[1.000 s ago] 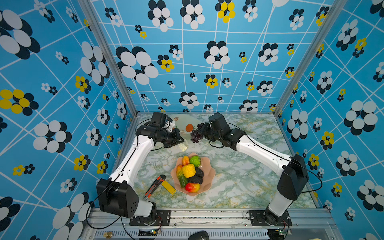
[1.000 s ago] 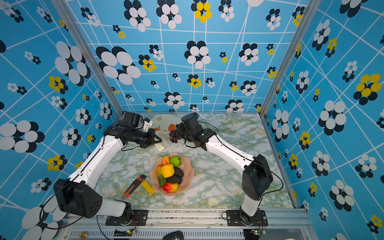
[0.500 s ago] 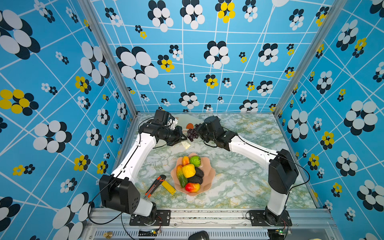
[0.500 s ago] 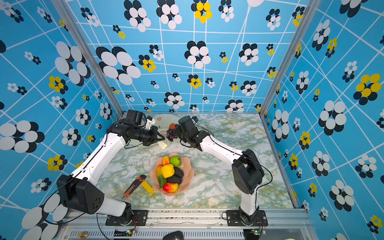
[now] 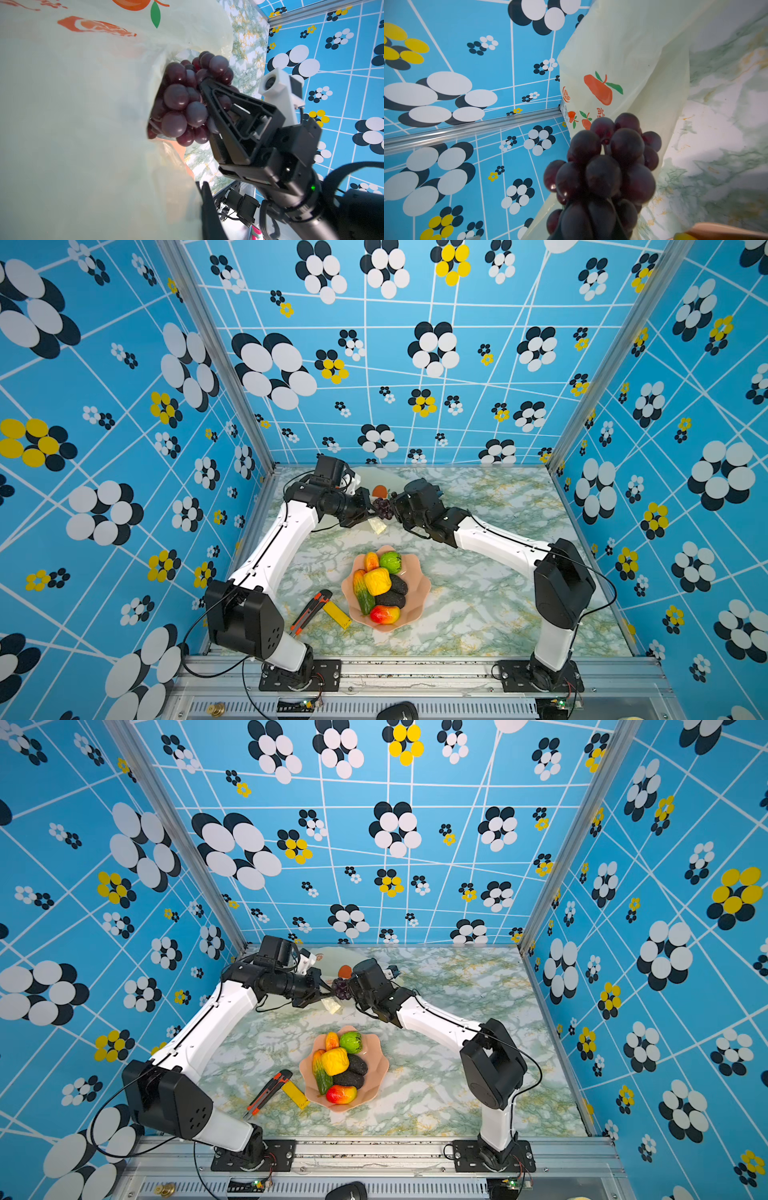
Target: Place the fruits into the plastic bag
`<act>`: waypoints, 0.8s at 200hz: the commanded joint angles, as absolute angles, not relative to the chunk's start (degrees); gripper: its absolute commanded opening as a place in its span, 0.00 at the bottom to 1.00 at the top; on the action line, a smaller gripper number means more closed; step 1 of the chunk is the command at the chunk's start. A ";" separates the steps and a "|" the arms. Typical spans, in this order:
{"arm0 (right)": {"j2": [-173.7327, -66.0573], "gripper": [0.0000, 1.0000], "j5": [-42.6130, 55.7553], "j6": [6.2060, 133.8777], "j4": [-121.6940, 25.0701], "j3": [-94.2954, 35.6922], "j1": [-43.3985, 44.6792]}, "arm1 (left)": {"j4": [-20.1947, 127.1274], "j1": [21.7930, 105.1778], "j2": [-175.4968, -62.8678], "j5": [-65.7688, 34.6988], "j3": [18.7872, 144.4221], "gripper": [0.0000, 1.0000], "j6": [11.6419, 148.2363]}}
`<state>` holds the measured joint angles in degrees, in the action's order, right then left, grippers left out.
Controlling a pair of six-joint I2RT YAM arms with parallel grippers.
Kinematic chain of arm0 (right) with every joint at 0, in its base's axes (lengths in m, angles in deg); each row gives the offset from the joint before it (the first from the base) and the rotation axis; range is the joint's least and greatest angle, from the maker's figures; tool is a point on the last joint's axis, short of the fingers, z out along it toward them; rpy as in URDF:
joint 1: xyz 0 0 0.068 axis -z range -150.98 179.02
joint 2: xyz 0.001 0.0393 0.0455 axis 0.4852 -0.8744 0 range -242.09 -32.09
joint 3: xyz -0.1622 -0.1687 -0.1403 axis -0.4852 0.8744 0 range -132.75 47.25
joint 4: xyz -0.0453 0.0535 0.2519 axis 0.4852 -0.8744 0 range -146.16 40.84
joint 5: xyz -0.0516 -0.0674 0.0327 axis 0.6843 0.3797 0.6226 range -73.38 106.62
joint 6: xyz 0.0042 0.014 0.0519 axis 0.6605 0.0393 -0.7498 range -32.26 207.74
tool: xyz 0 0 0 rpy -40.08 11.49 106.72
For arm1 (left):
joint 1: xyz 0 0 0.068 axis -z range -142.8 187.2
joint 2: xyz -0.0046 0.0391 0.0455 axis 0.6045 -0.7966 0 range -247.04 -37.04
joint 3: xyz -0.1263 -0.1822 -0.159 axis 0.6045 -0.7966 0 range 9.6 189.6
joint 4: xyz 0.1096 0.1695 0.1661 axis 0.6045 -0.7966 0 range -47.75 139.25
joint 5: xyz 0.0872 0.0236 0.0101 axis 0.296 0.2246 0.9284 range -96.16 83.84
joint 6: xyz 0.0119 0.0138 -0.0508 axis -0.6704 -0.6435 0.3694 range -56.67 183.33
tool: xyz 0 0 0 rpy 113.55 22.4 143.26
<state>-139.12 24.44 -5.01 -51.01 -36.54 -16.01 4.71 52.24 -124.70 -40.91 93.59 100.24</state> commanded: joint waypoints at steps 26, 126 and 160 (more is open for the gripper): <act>-143.02 0.16 22.82 -11.94 -45.41 -37.20 -17.15 | 5.84 53.18 -125.56 -42.44 95.82 0.00 100.57; -153.55 0.15 14.59 -11.81 -40.52 -50.04 -15.85 | 11.96 54.25 -123.59 -51.58 91.92 0.00 100.49; -156.37 0.15 12.92 -9.03 -39.00 -54.39 -14.01 | 15.65 55.04 -122.33 -55.95 89.88 0.00 101.34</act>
<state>-154.59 14.56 -11.89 -42.46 -51.25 -15.53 12.08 54.12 -124.41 -51.11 91.56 100.70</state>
